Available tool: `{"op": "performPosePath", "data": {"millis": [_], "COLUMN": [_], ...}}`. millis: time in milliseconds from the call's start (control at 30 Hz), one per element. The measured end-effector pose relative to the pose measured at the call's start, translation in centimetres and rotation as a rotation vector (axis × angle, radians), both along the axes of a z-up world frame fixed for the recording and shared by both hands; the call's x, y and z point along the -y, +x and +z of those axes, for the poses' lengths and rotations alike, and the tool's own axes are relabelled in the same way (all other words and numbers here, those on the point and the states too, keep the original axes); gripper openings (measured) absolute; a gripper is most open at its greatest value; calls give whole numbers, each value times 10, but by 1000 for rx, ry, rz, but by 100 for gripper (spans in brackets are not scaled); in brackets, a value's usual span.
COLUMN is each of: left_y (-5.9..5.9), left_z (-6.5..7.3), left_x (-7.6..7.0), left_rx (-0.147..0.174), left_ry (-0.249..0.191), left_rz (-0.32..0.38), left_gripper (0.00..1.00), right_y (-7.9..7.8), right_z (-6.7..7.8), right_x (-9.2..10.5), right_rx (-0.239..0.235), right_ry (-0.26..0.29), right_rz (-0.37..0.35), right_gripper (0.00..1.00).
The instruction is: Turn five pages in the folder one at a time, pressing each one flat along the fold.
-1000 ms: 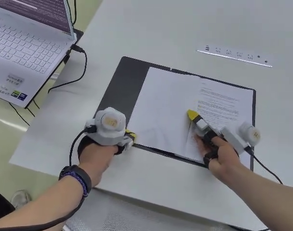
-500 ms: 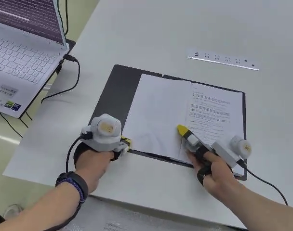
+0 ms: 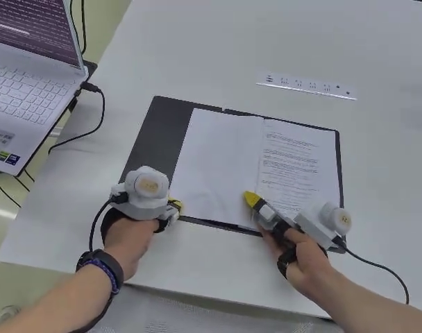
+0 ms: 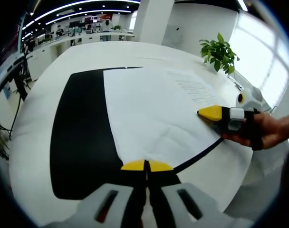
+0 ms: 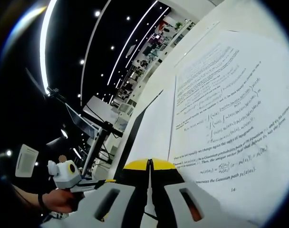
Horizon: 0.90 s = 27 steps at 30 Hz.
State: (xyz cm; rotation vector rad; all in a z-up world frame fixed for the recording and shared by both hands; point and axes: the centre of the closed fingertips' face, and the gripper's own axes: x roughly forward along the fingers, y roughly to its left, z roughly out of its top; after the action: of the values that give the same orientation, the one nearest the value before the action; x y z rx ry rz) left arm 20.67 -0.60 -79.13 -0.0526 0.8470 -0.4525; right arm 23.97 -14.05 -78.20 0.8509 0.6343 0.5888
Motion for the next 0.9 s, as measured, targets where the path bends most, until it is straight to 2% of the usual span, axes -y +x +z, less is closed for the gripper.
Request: {"op": "performPosePath", "data": {"millis": [467, 667, 900], "left_y": [0, 0, 0], "left_z": [0, 1, 0], "left_x": [0, 1, 1], "left_rx": [-1, -2, -3], "left_ry": [-3, -4, -1], "left_rz": [-28, -36, -46], "left_gripper": [0, 0, 0], "right_y": [-26, -32, -35], "right_z": [2, 2, 3], "right_x": [-2, -2, 0], "right_rx": [-19, -31, -37], "right_ry": [-7, -10, -6], "right_rz": [11, 17, -13], "right_gripper": [0, 0, 0]}}
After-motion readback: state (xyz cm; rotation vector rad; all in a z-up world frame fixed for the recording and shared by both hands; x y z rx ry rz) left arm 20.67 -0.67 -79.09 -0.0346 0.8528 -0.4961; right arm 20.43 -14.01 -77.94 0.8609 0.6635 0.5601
